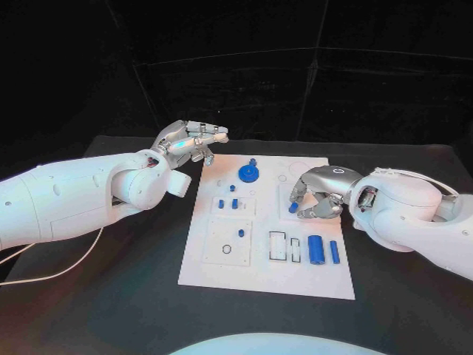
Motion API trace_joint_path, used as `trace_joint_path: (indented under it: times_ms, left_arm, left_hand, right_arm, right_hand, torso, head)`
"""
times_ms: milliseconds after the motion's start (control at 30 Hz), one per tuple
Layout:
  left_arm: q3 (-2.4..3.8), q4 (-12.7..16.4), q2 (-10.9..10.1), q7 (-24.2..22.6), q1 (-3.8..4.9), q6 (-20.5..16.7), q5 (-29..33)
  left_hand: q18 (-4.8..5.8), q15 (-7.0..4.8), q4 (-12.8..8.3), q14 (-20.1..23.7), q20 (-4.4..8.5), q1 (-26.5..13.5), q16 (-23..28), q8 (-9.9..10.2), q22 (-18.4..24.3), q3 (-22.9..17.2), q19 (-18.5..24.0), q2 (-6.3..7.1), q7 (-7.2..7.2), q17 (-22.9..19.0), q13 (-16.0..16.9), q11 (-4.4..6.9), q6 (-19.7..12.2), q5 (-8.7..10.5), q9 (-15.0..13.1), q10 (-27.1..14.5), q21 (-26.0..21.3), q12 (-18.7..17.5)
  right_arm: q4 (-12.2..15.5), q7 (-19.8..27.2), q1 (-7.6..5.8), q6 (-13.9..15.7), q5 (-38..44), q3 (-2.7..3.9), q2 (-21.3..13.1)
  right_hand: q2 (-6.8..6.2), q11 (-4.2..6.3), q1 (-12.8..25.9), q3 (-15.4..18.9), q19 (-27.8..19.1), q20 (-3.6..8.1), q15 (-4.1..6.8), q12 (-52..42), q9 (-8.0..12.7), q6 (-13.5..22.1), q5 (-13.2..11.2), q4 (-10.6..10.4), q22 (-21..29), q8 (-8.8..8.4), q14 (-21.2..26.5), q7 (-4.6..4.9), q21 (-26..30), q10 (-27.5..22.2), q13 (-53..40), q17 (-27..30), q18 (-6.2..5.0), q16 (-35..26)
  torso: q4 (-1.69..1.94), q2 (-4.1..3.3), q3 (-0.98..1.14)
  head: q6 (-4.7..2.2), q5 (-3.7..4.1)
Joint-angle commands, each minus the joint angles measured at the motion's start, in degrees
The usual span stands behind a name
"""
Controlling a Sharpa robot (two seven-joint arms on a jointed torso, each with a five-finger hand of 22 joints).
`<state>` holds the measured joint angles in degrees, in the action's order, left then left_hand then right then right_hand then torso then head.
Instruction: Assemble the parts on the task board
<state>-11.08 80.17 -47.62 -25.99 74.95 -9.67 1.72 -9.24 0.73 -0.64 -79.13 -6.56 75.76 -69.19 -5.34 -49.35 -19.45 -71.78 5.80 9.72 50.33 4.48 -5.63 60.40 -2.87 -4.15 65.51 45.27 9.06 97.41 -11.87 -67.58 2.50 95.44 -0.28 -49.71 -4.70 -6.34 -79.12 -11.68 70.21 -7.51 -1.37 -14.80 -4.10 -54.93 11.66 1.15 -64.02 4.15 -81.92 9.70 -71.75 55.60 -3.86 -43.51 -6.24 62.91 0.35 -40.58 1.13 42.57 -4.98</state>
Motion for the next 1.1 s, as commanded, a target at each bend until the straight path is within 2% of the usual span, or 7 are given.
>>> trace_joint_path:
  times_ms: [33,233,433,700,933,1100]
  left_arm:
    - [0.04,0.03,0.01,-0.16,0.07,0.71,0.16]
    - [0.04,0.06,-0.03,-0.14,0.07,0.73,0.16]
    - [0.04,0.09,-0.09,-0.13,0.07,0.76,0.16]
    - [0.04,0.12,-0.11,-0.06,0.07,0.83,0.16]
    - [0.04,0.14,-0.14,0.03,0.07,0.92,0.16]
    - [0.04,0.13,-0.15,0.1,0.07,1.0,0.16]
  left_hand:
    - [-0.34,0.07,-0.13,0.22,-0.03,0.04,-0.07,-0.33,0.04,0.34,0.15,-0.49,0.16,-0.04,0.06,-0.1,-0.27,-0.07,0.02,-0.24,-0.29,0.22]
    - [-0.34,0.07,-0.13,0.22,-0.03,0.04,-0.07,-0.33,0.04,0.34,0.15,-0.49,0.16,-0.04,0.06,-0.1,-0.27,-0.07,0.02,-0.24,-0.29,0.22]
    - [-0.34,0.07,-0.13,0.22,-0.03,0.04,-0.07,-0.33,0.04,0.34,0.15,-0.49,0.16,-0.04,0.06,-0.1,-0.27,-0.07,0.02,-0.24,-0.29,0.22]
    - [-0.34,0.07,-0.13,0.22,-0.03,0.04,-0.07,-0.33,0.04,0.34,0.15,-0.49,0.16,-0.04,0.06,-0.1,-0.27,-0.07,0.02,-0.24,-0.29,0.22]
    - [-0.34,0.07,-0.13,0.22,-0.03,0.04,-0.07,-0.33,0.04,0.34,0.15,-0.49,0.16,-0.04,0.06,-0.1,-0.27,-0.07,0.02,-0.24,-0.29,0.22]
    - [-0.34,0.07,-0.13,0.22,-0.03,0.04,-0.07,-0.33,0.04,0.34,0.15,-0.49,0.16,-0.04,0.06,-0.1,-0.27,-0.07,0.02,-0.24,-0.29,0.22]
  right_arm:
    - [-0.87,0.63,0.05,-0.2,-0.33,-0.02,0.61]
    - [-2.18,0.75,0.29,0.44,-0.3,-0.06,1.4]
    - [-3.15,0.81,0.62,0.47,-0.03,-0.09,2.18]
    - [-3.77,1.09,1.08,0.19,0.15,-0.13,3.07]
    - [-3.98,1.12,1.22,0.58,0.18,-0.14,3.29]
    - [-4.0,0.98,1.25,1.08,0.18,-0.14,3.36]
  right_hand:
    - [1.06,0.09,-0.12,-0.29,1.02,0.08,0.18,-0.27,-0.04,-0.53,-0.14,-0.05,-0.76,0.14,-0.58,0.03,-0.69,0.78,0.13,-0.46,0.17,0.66]
    - [2.53,0.14,-1.17,-2.06,1.98,0.18,0.25,-0.18,0.02,-1.09,-2.1,-0.05,-1.88,0.07,-0.87,0.1,-1.54,1.64,0.28,-0.92,0.42,1.14]
    - [3.84,0.72,-2.43,-5.22,4.72,0.5,0.68,-0.51,-0.15,-3.0,-5.01,0.23,-5.57,0.55,-1.92,0.0,-4.3,5.3,0.16,-4.52,1.24,3.83]
    - [3.45,0.9,-2.13,-6.28,5.39,0.64,0.79,-0.04,-0.1,-3.6,-5.25,0.14,-6.59,0.5,-2.13,-0.02,-5.09,6.56,0.21,-5.4,1.46,4.68]
    - [2.35,0.81,-1.35,-6.8,5.42,0.65,0.73,0.86,0.09,-3.34,-5.29,-0.1,-6.8,0.02,-2.06,0.12,-5.29,6.94,0.26,-5.44,1.5,4.96]
    - [1.31,0.5,-0.65,-7.16,5.35,0.48,0.48,1.62,0.4,-1.39,-5.21,-0.41,-6.88,-0.66,-1.94,0.63,-5.35,7.16,0.24,-5.35,1.51,5.13]
  torso:
    - [0.07,-0.03,0.01]
    - [0.04,0.0,0.03]
    - [-0.04,0.01,-0.01]
    - [0.02,0.04,0.02]
    - [-0.01,0.04,0.0]
    - [0.01,0.03,0.0]
  head:
    - [0.08,-0.02]
    - [0.24,-0.2]
    - [0.37,-0.25]
    - [0.5,-0.23]
    - [0.51,-0.27]
    - [0.51,-0.25]
